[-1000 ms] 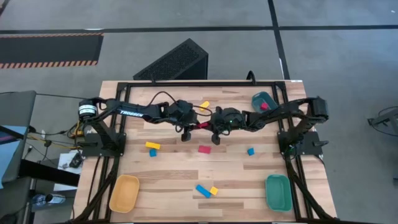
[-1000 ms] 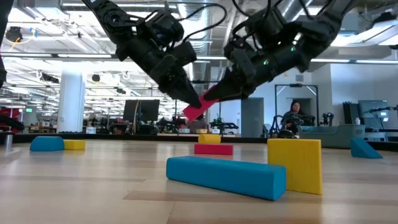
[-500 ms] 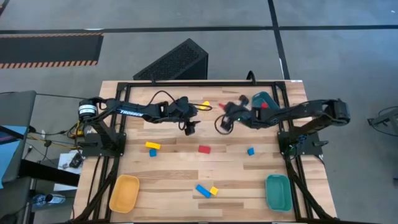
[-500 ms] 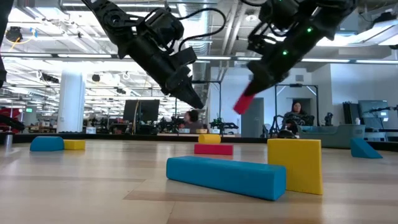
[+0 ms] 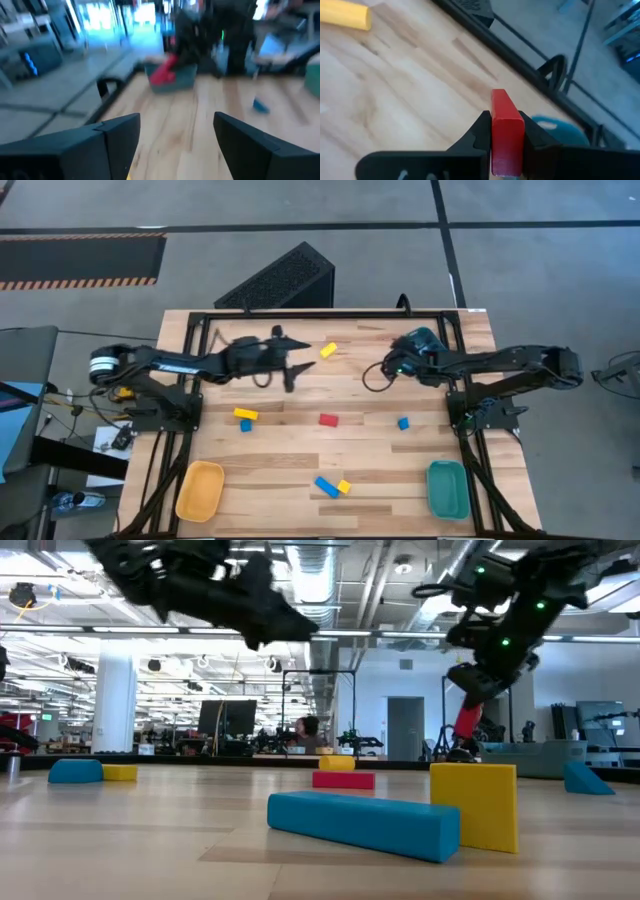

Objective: Sort & place blocks by color
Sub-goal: Put the top red block into the blue bin

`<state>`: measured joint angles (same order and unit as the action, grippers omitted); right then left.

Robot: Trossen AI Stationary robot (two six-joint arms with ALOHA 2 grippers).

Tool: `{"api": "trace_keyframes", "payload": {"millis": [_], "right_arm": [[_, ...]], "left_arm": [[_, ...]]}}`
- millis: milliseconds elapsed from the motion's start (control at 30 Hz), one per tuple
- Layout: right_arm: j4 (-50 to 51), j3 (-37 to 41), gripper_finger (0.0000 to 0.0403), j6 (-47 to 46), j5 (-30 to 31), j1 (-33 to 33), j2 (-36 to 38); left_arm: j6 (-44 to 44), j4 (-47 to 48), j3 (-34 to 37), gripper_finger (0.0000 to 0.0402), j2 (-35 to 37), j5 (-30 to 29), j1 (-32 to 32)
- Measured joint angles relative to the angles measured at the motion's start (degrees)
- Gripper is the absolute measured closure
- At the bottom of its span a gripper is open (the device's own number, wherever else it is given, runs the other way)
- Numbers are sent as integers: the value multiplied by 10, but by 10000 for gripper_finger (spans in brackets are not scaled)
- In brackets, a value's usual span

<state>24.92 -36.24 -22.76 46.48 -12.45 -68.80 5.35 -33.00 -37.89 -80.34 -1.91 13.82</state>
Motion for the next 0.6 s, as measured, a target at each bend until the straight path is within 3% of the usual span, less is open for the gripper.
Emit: {"api": "trace_keyframes", "payload": {"millis": [233, 600], "right_arm": [[-4, 51, 350, -12, 1, -20, 81], [22, 86, 349, -59, -22, -135, 102]], "left_arm": [[-11, -90, 109, 166, 86, -5, 12], [-5, -74, 119, 166, 90, -30, 12]]}}
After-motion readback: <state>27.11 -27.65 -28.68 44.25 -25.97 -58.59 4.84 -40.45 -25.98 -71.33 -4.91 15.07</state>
